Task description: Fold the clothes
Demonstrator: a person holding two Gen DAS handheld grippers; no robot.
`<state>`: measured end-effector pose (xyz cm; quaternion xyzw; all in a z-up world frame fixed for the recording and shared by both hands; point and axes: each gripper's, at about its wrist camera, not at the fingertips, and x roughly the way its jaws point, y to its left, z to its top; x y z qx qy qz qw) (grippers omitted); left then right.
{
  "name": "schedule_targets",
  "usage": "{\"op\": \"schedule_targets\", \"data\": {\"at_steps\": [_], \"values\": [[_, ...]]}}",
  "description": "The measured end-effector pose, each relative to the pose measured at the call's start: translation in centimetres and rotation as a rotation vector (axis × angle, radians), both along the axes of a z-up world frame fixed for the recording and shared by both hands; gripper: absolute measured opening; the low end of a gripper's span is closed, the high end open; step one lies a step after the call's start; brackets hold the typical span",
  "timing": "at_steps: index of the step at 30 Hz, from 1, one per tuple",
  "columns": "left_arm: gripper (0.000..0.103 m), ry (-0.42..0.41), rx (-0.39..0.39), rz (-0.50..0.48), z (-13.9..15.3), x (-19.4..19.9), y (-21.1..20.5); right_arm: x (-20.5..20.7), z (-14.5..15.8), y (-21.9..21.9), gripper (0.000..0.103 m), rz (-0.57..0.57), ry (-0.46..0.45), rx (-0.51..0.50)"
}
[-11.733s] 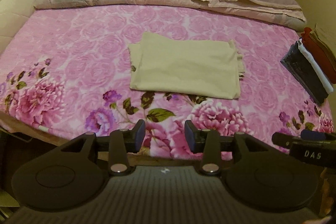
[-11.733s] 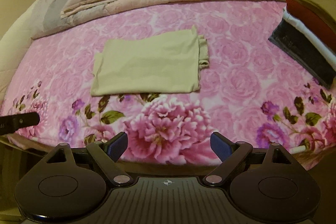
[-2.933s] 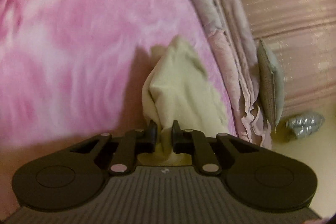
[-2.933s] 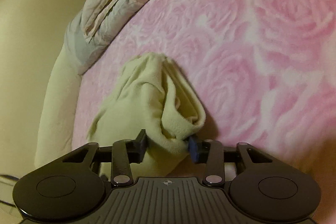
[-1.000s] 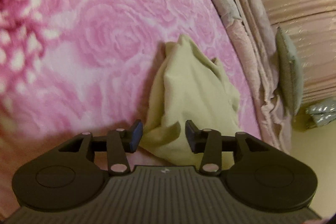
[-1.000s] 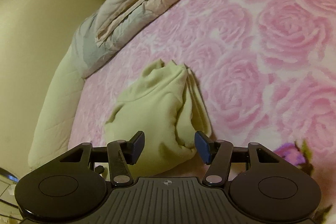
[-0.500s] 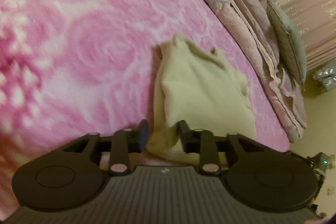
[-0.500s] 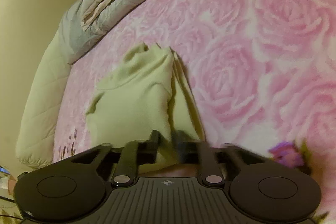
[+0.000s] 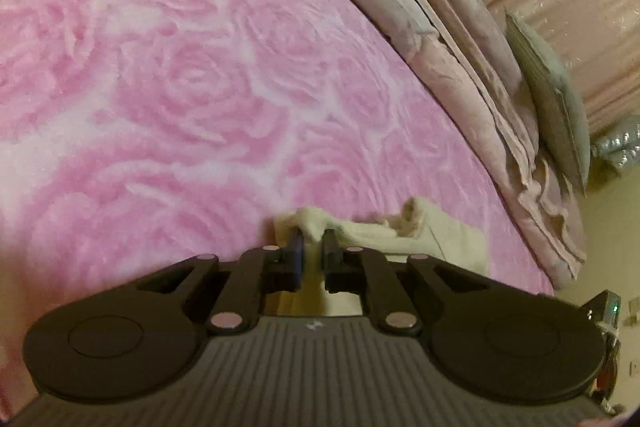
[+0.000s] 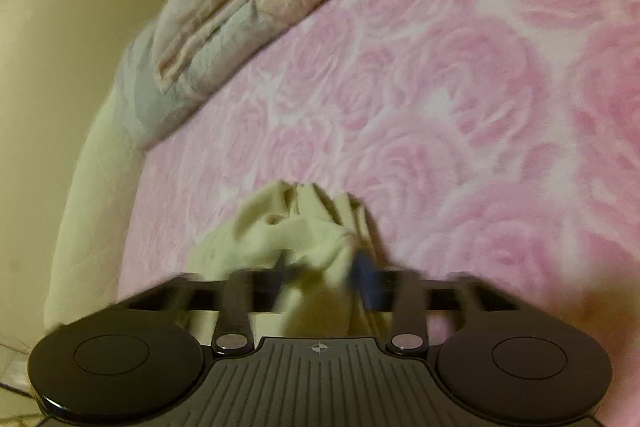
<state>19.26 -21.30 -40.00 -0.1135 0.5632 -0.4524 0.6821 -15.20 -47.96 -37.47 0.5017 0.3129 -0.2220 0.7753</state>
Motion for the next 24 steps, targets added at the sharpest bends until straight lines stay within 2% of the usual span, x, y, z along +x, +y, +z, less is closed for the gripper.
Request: {"op": "schedule_targets", "data": {"at_steps": [3, 6, 7, 9, 12, 13, 15, 16, 19, 20, 21, 22, 24], "values": [[0.011, -0.031, 0.010, 0.057, 1.1, -0.3, 0.8, -0.1, -0.1, 0.3, 0.034, -0.054, 0.028, -0.004], [0.009, -0.140, -0.003, 0.129, 4.1, -1.1, 1.7, 0.1, 2.7, 1.5, 0.034, -0.064, 0.069, -0.166], [0.002, -0.154, -0.023, 0.086, 4.9, -1.7, 1.3, 0.1, 3.7, 1.9, 0.034, -0.066, 0.082, -0.223], [0.000, -0.177, -0.064, -0.017, 6.5, -2.9, 0.1, 0.5, 5.3, 2.9, 0.034, -0.033, 0.058, -0.287], [0.000, -0.236, -0.059, -0.242, 6.4, -6.1, -3.1, 3.0, 6.0, 5.0, 0.034, 0.141, 0.039, -0.361], [0.000, -0.263, -0.048, -0.273, 5.8, -6.7, -4.2, 3.8, 6.2, 5.7, 0.034, 0.201, 0.033, -0.385], [0.000, -0.317, -0.025, -0.324, 4.4, -7.8, -6.4, 5.9, 5.4, 6.4, 0.034, 0.281, 0.079, -0.444], [0.000, -0.320, -0.020, -0.312, 3.7, -7.6, -6.9, 6.8, 4.4, 6.4, 0.034, 0.297, 0.110, -0.462], [0.003, -0.302, -0.019, -0.248, 1.9, -6.8, -7.8, 7.4, 1.3, 4.8, 0.033, 0.228, 0.156, -0.433], [0.003, -0.291, -0.019, -0.230, 2.1, -6.6, -7.5, 6.9, 1.2, 4.2, 0.027, 0.185, 0.141, -0.399], [0.003, -0.281, -0.019, -0.213, 2.3, -6.5, -7.3, 6.2, 1.2, 3.5, 0.026, 0.139, 0.120, -0.361], [0.002, -0.271, -0.019, -0.197, 2.5, -6.3, -7.0, 5.5, 1.1, 2.9, 0.026, 0.092, 0.100, -0.323], [0.002, -0.246, -0.019, -0.149, 3.2, -5.8, -5.9, 4.1, 1.8, 2.3, 0.027, 0.026, 0.120, -0.311]]}}
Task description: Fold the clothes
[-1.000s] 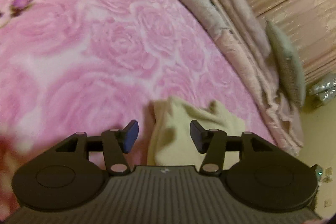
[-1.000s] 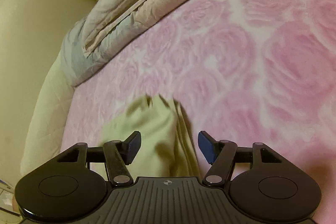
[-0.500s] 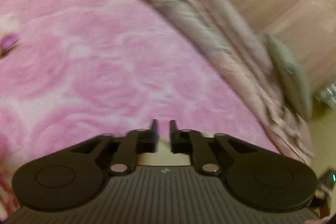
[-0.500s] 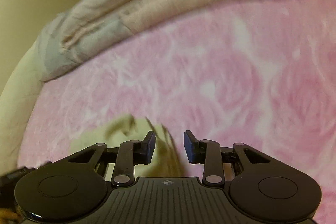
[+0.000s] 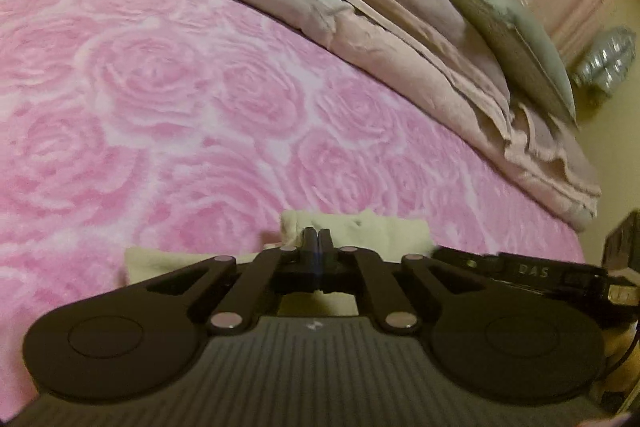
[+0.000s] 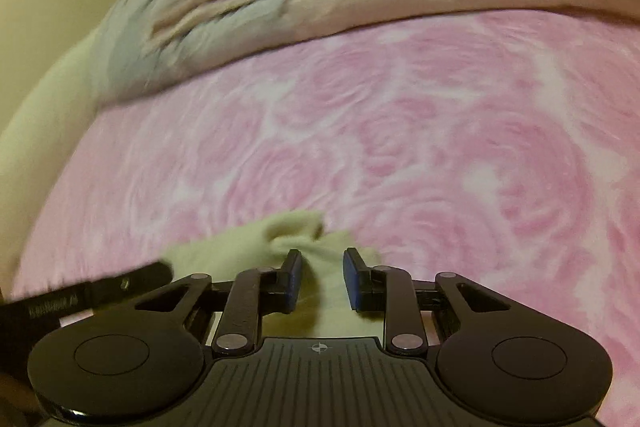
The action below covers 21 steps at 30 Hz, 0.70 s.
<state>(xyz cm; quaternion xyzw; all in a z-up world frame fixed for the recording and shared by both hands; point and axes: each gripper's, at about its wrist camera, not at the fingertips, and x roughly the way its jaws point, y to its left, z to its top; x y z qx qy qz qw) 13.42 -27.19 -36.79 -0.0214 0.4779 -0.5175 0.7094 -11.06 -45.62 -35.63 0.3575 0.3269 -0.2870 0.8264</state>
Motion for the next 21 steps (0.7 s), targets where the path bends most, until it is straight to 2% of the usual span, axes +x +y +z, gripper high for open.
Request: {"op": "schedule_targets", "data": {"at_steps": [3, 4, 5, 6, 7, 8, 10, 12, 14, 16, 20, 21], "values": [[0.002, 0.018, 0.019, 0.099, 1.8, 0.8, 2.9, -2.5, 2.0, 0.1, 0.028, -0.039, 0.012, -0.021], [0.002, 0.015, 0.034, 0.103, 2.4, 0.7, 3.7, -3.3, 2.7, 0.2, 0.028, -0.051, 0.016, -0.029], [0.002, 0.009, 0.046, 0.090, 3.1, 0.2, 4.5, -3.9, 3.4, 0.7, 0.034, -0.041, 0.015, -0.032], [0.002, -0.003, 0.053, 0.073, 3.6, -0.5, 5.1, -4.6, 4.2, 1.2, 0.050, -0.028, 0.013, -0.035], [0.002, -0.008, 0.057, 0.044, 4.2, -1.6, 5.6, -5.0, 5.0, 2.3, 0.056, -0.006, 0.009, -0.048], [0.002, -0.012, 0.060, 0.012, 4.7, -2.8, 6.0, -5.5, 5.9, 3.4, 0.057, 0.018, 0.006, -0.063], [0.003, -0.008, 0.063, -0.042, 5.0, -5.3, 6.6, -5.3, 7.2, 5.9, 0.056, 0.099, 0.009, -0.101], [0.003, -0.025, 0.091, -0.082, 4.3, -7.4, 6.5, -4.9, 7.3, 8.2, 0.031, 0.183, 0.040, -0.132], [0.003, -0.060, 0.151, -0.085, 2.8, -9.0, 5.9, -4.1, 6.6, 10.1, 0.030, 0.264, 0.085, -0.154], [0.006, -0.083, 0.195, -0.075, 1.5, -9.6, 5.3, -3.7, 4.3, 10.9, 0.030, 0.306, 0.163, -0.158], [0.004, -0.102, 0.225, -0.041, 2.7, -10.0, 4.9, -3.0, 2.1, 10.4, 0.030, 0.330, 0.208, -0.173], [0.002, -0.107, 0.221, -0.039, 3.2, -10.3, 5.1, -3.0, 2.4, 10.1, 0.030, 0.321, 0.207, -0.155]]}}
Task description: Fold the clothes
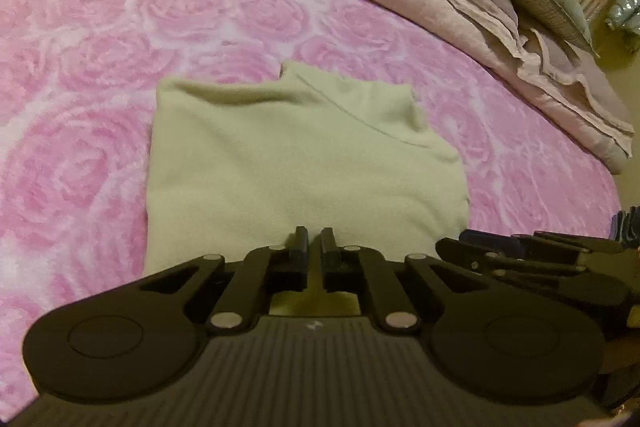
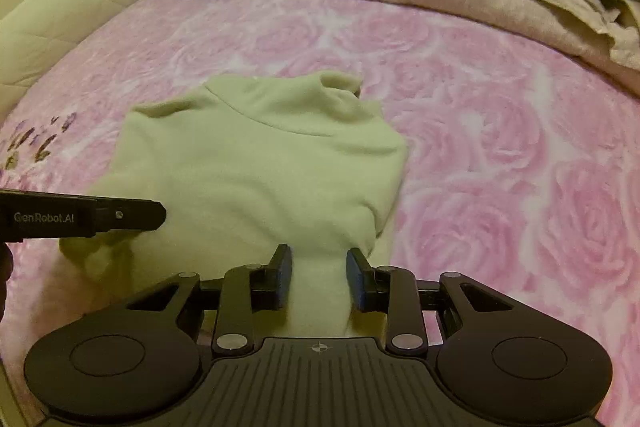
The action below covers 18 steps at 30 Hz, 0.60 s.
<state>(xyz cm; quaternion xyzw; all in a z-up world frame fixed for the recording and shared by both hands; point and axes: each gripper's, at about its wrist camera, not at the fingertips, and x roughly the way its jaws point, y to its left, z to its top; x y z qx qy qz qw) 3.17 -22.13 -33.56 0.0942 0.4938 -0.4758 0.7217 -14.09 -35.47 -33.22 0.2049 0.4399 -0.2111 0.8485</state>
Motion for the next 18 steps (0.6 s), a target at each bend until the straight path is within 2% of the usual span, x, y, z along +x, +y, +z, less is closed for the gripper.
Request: {"op": "schedule_targets", "data": {"at_steps": [3, 6, 9, 12, 15, 18], "values": [[0.003, 0.010, -0.041, -0.011, 2.0, -1.0, 0.9, -1.1, 2.1, 0.0, 0.030, -0.019, -0.026, -0.019], [0.003, 0.011, -0.016, -0.034, 1.7, -2.3, 0.5, -2.8, 3.7, 0.8, 0.030, -0.009, -0.093, 0.002], [0.004, 0.005, 0.050, -0.033, -0.5, -2.9, -0.7, -2.3, 1.9, 1.4, 0.030, 0.027, -0.047, 0.009], [0.004, 0.012, 0.095, -0.015, -0.7, -2.8, -1.8, -1.2, -1.0, 1.4, 0.030, 0.046, 0.030, -0.008], [0.004, 0.008, 0.141, 0.005, -0.2, -3.1, -2.3, -0.6, -0.7, 0.6, 0.030, 0.023, 0.053, 0.043], [0.005, 0.022, 0.198, 0.044, 1.4, -3.3, -2.5, -1.2, 0.3, 0.1, 0.031, -0.005, 0.033, 0.081]]}}
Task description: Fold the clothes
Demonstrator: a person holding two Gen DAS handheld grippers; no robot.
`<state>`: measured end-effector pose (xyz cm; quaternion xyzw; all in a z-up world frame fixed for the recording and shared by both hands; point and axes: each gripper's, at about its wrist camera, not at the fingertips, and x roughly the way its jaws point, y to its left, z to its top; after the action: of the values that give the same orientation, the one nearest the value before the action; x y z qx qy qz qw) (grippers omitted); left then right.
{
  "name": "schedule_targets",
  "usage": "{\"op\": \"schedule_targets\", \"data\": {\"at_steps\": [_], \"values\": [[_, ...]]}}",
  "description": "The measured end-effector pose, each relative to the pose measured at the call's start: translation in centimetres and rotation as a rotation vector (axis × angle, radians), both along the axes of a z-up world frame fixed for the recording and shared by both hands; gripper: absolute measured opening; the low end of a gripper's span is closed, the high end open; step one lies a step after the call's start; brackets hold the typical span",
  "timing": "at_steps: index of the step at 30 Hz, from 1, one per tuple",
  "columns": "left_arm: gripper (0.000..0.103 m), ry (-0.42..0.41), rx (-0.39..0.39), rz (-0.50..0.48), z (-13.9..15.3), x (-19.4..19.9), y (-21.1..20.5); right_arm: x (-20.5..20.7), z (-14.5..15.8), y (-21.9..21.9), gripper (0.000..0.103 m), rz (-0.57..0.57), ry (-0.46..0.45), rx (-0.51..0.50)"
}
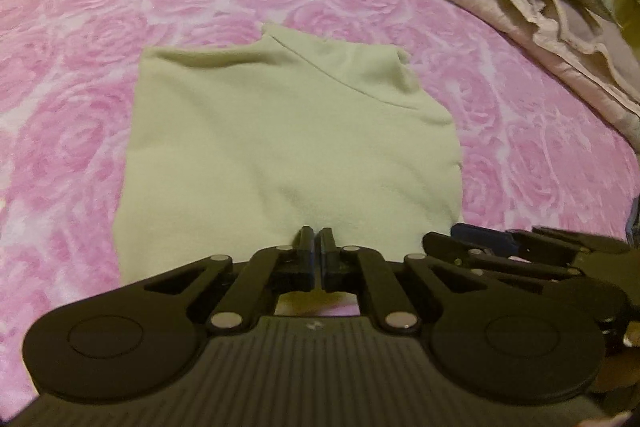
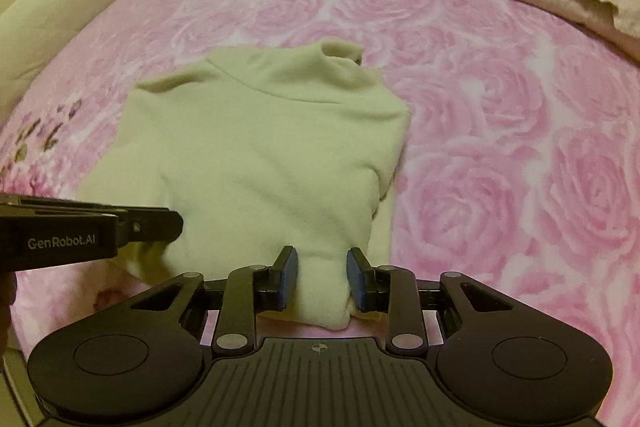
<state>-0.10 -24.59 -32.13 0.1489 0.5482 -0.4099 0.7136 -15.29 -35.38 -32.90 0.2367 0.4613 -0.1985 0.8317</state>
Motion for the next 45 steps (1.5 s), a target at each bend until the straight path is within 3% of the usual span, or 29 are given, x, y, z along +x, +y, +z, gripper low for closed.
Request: {"op": "schedule_targets", "data": {"at_steps": [1, 2, 3, 4, 6, 11, 19, 24, 30, 35, 40, 45], "values": [[0.005, 0.001, 0.031, 0.018, 0.6, 0.0, 0.0, -0.5, 0.6, -0.1, 0.034, -0.027, -0.009, 0.015], [0.006, -0.003, 0.055, 0.029, 1.1, -0.1, 0.1, -0.9, 1.2, -0.2, 0.051, -0.056, -0.017, 0.031], [0.011, -0.009, 0.078, 0.038, 1.5, -0.2, 0.2, -1.4, 1.7, -0.3, 0.078, -0.084, -0.026, 0.046], [0.019, -0.018, 0.099, 0.041, 1.9, -0.3, 0.4, -2.1, 2.2, -0.3, 0.083, -0.110, -0.044, 0.059], [0.029, -0.031, 0.141, 0.046, 2.4, -0.6, 0.6, -3.0, 3.0, -0.5, 0.083, -0.139, -0.075, 0.100], [0.031, -0.041, 0.237, 0.067, 2.2, -0.7, 1.4, -3.6, 3.6, -0.7, 0.083, -0.186, -0.050, 0.157], [0.032, -0.003, 0.251, 0.091, 1.2, -0.1, 3.1, -3.7, 2.3, -0.3, 0.084, -0.175, -0.006, 0.180], [0.034, 0.053, 0.072, 0.171, 1.3, 3.1, 7.1, -4.6, 1.7, -1.2, 0.084, -0.170, -0.027, 0.200], [0.041, 0.218, -0.144, 0.297, -1.2, 10.2, 9.0, -5.3, 0.7, -5.8, 0.084, -0.239, -0.182, 0.311], [0.042, 0.339, -0.232, 0.359, -4.9, 14.3, 8.5, -3.4, -2.1, -8.9, 0.084, -0.256, -0.241, 0.426], [0.042, 0.465, -0.320, 0.348, -7.6, 15.9, 7.9, -2.3, -4.7, -10.3, 0.083, -0.274, -0.283, 0.548], [0.038, 0.558, -0.359, 0.312, -9.1, 16.7, 6.3, -0.8, -5.7, -10.6, 0.083, -0.239, -0.308, 0.590]]}}
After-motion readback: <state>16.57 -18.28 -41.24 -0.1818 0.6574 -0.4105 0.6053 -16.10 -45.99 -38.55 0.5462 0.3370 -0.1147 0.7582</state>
